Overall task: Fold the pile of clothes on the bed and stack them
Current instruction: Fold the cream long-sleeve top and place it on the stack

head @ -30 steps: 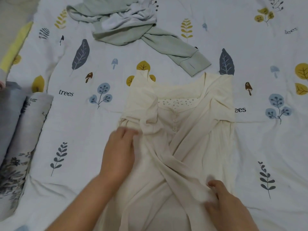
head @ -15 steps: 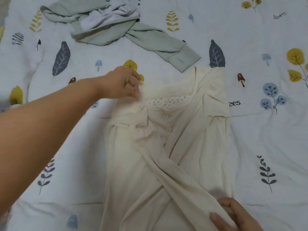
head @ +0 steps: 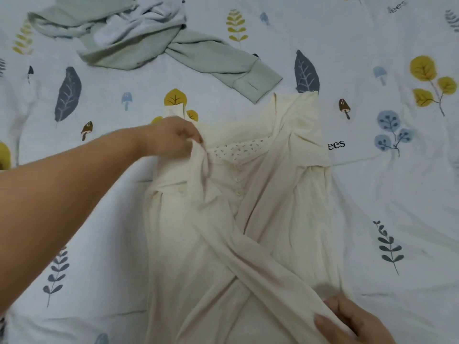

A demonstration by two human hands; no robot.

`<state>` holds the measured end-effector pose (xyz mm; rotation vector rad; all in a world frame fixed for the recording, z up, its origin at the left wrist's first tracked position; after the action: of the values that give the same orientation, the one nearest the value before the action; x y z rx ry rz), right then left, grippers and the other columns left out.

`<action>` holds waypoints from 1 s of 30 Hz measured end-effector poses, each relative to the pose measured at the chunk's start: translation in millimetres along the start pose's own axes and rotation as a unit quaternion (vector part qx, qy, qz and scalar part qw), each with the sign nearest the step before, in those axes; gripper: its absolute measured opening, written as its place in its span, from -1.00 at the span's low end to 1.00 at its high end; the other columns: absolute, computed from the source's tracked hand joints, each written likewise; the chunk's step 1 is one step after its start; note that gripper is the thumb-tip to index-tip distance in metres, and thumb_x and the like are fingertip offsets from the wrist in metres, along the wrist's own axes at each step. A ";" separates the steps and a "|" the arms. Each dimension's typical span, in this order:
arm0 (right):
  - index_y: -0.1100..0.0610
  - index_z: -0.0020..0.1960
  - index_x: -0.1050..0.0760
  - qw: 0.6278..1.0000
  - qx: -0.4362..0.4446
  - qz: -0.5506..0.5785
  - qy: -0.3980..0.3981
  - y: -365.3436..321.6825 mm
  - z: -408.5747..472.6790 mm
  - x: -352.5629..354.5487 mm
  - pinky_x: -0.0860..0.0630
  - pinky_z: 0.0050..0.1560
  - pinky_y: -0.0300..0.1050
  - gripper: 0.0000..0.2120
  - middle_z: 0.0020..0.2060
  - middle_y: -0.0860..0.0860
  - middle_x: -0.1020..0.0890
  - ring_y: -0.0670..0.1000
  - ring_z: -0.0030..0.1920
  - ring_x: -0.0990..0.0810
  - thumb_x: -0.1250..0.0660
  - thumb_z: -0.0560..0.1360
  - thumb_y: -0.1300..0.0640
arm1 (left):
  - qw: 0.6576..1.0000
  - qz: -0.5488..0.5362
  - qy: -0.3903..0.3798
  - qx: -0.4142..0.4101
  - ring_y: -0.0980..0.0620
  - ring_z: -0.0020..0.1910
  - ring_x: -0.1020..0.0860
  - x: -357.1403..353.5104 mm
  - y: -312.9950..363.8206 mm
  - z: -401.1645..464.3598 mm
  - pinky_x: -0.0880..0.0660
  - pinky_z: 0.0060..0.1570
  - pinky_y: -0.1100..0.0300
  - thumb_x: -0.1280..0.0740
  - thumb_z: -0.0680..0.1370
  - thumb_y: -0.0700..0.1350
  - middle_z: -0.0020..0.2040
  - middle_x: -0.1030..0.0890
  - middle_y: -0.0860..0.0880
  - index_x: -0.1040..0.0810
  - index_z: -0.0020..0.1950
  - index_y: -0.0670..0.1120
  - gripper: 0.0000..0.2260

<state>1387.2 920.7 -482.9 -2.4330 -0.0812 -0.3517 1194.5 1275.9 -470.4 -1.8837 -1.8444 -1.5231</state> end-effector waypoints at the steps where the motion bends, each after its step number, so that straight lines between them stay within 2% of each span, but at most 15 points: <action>1: 0.08 -0.43 -0.50 1.000 0.001 0.001 -0.001 0.3 -0.7 0.1 -0.33 -0.37 -0.43 -0.74 -0.54 -0.03 -0.49 -0.17 -0.48 -0.44 -0.45 0.37 0.30 | 0.997 -0.068 -0.002 0.034 -0.02 -0.04 -0.48 9.3 -4.5 -2.8 -0.37 -0.01 0.18 -0.27 0.50 -0.30 -0.07 -0.55 -0.10 -0.59 -0.07 -0.28 -0.88; 3: 0.11 -0.40 -0.52 1.000 0.001 -0.003 -0.015 1.7 -0.7 -1.9 -0.35 -0.35 -0.41 -0.77 -0.52 0.02 -0.52 -0.16 -0.45 -0.47 -0.43 0.40 0.28 | 0.984 -0.153 0.030 0.092 -0.03 -0.07 -0.44 30.9 -15.9 -4.7 -0.36 0.02 0.13 -0.31 0.45 -0.19 -0.09 -0.51 -0.14 -0.54 -0.02 -0.36 -0.76; 5: 0.16 -0.32 -0.57 1.000 -0.015 -0.007 -0.026 5.3 1.1 -3.7 -0.37 -0.31 -0.37 -0.86 -0.43 0.11 -0.59 -0.13 -0.41 -0.50 -0.42 0.42 0.22 | 0.972 -0.164 0.075 0.152 -0.04 -0.05 -0.42 46.7 -30.8 -4.7 -0.35 -0.01 0.16 -0.35 0.38 -0.06 -0.05 -0.49 -0.14 -0.52 -0.01 -0.28 -0.67; 8: 0.21 -0.22 -0.62 0.999 -0.047 -0.021 -0.008 16.1 6.8 -5.1 -0.37 -0.28 -0.39 -0.89 -0.30 0.15 -0.65 -0.11 -0.34 -0.51 -0.43 0.42 0.16 | 0.968 -0.065 0.123 0.208 -0.09 -0.06 -0.45 56.8 -49.5 -1.0 -0.38 -0.08 0.16 -0.33 0.49 -0.02 0.03 -0.54 -0.18 -0.55 0.02 -0.27 -0.69; 12: 0.10 -0.26 -0.58 0.994 -0.056 -0.063 0.072 29.2 9.5 3.1 -0.34 -0.32 -0.42 -0.90 -0.43 0.03 -0.61 -0.07 -0.40 -0.47 -0.43 0.41 0.12 | 0.960 0.108 0.097 0.239 -0.17 0.05 -0.46 50.9 -61.9 -0.9 -0.33 0.03 0.08 -0.30 0.50 0.15 0.08 -0.53 -0.18 -0.55 0.17 -0.24 -0.52; 15: 0.04 -0.33 -0.60 0.993 -0.054 -0.014 0.105 31.6 5.6 8.0 -0.35 -0.31 -0.52 -0.86 -0.48 -0.12 -0.61 -0.16 -0.40 -0.51 -0.47 0.37 0.22 | 0.954 0.147 0.113 0.235 -0.20 0.10 -0.47 48.5 -63.6 -2.5 -0.33 0.14 0.00 -0.31 0.48 0.19 -0.01 -0.53 -0.12 -0.57 0.16 -0.17 -0.53; 17: 0.09 -0.33 -0.64 0.994 -0.055 0.044 0.085 33.8 2.2 11.9 -0.36 -0.27 -0.58 -0.84 -0.41 -0.12 -0.66 -0.29 -0.42 -0.54 -0.47 0.35 0.31 | 0.963 0.104 0.120 0.219 -0.15 0.09 -0.48 49.2 -64.7 -3.1 -0.37 0.14 0.04 -0.36 0.46 0.15 0.03 -0.55 -0.12 -0.58 0.15 -0.15 -0.56; 20: 0.30 -0.13 -0.66 0.988 -0.077 0.127 -0.053 36.1 -3.8 8.0 -0.44 -0.17 -0.49 -0.90 -0.20 0.10 -0.70 -0.20 -0.30 -0.59 -0.43 0.35 0.33 | 0.974 -0.045 0.101 0.196 -0.01 0.02 -0.48 52.6 -63.9 -8.8 -0.34 0.03 0.16 -0.45 0.42 0.05 0.01 -0.57 -0.04 -0.63 -0.02 -0.11 -0.73; 22: 0.25 -0.14 -0.67 0.989 -0.057 0.130 -0.034 39.5 -7.5 15.5 -0.43 -0.26 -0.49 -0.86 -0.28 0.15 -0.68 -0.16 -0.36 -0.58 -0.45 0.33 0.39 | 0.975 -0.082 0.087 0.187 0.01 0.02 -0.48 53.3 -61.8 -11.0 -0.32 0.04 0.18 -0.47 0.40 0.02 -0.01 -0.57 -0.02 -0.61 -0.08 -0.10 -0.77; 24: 0.01 -0.32 -0.62 0.992 0.015 -0.035 0.122 34.7 -9.5 30.5 -0.41 -0.31 -0.49 -0.75 -0.36 0.15 -0.64 -0.23 -0.45 -0.54 -0.48 0.34 0.35 | 0.978 -0.036 0.092 0.183 0.00 0.01 -0.46 51.1 -59.4 -10.7 -0.32 0.02 0.18 -0.48 0.40 0.00 -0.02 -0.54 -0.04 -0.58 -0.05 -0.09 -0.76; 25: -0.04 -0.31 -0.59 0.968 0.092 -0.149 0.181 17.0 -14.1 28.7 -0.45 -0.25 -0.41 -0.85 -0.32 0.17 -0.65 -0.18 -0.40 -0.59 -0.45 0.38 0.18 | 0.979 -0.004 0.096 0.179 -0.01 -0.02 -0.45 48.2 -56.9 -10.0 -0.32 -0.02 0.17 -0.48 0.40 0.00 -0.07 -0.53 -0.05 -0.54 -0.07 -0.09 -0.77; 26: 0.04 -0.29 -0.59 0.928 0.148 -0.250 0.233 -1.5 -15.9 20.5 -0.50 -0.25 -0.24 -0.81 -0.30 0.18 -0.65 -0.01 -0.37 -0.64 -0.35 0.43 -0.02 | 0.980 0.019 0.098 0.169 -0.03 -0.09 -0.44 44.3 -53.0 -9.0 -0.32 -0.08 0.17 -0.48 0.41 0.00 -0.16 -0.51 -0.05 -0.52 -0.13 -0.11 -0.77; 27: 0.11 -0.28 -0.59 0.905 0.163 -0.301 0.252 -11.9 -19.0 8.0 -0.51 -0.31 -0.10 -0.57 -0.32 0.18 -0.64 0.15 -0.39 -0.63 -0.17 0.48 -0.19 | 0.982 0.035 0.100 0.159 -0.04 -0.17 -0.43 40.2 -48.9 -8.2 -0.31 -0.14 0.17 -0.47 0.41 0.01 -0.26 -0.48 -0.03 -0.49 -0.21 -0.12 -0.76; 28: 0.12 -0.27 -0.58 0.888 0.187 -0.334 0.253 -14.3 -20.4 -7.1 -0.50 -0.41 -0.08 -0.44 -0.34 0.16 -0.62 0.20 -0.43 -0.60 -0.05 0.48 -0.29 | 0.982 0.051 0.103 0.152 -0.05 -0.20 -0.43 36.8 -45.2 -7.7 -0.33 -0.16 0.15 -0.46 0.42 0.01 -0.31 -0.45 -0.02 -0.47 -0.25 -0.11 -0.75; 30: 0.13 -0.25 -0.62 0.868 0.208 -0.374 0.252 -17.3 -19.8 -27.2 -0.48 -0.52 -0.06 -0.43 -0.32 0.17 -0.63 0.20 -0.47 -0.58 -0.08 0.39 -0.31 | 0.978 0.078 0.116 0.152 -0.09 -0.10 -0.47 33.5 -42.1 -7.2 -0.41 0.05 0.06 -0.44 0.44 0.00 -0.24 -0.50 -0.02 -0.53 -0.20 -0.09 -0.81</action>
<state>1353.9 922.5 -465.0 -1.7213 -0.7926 -1.1682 1149.2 1305.6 -467.1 -1.5961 -1.6714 -1.2656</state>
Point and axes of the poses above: each hand's wrist, its own z-axis towards the middle knuckle, its own x-axis out of the back of the hand, y = z × x, the point moved 7 cm from there along z, towards the middle knuckle
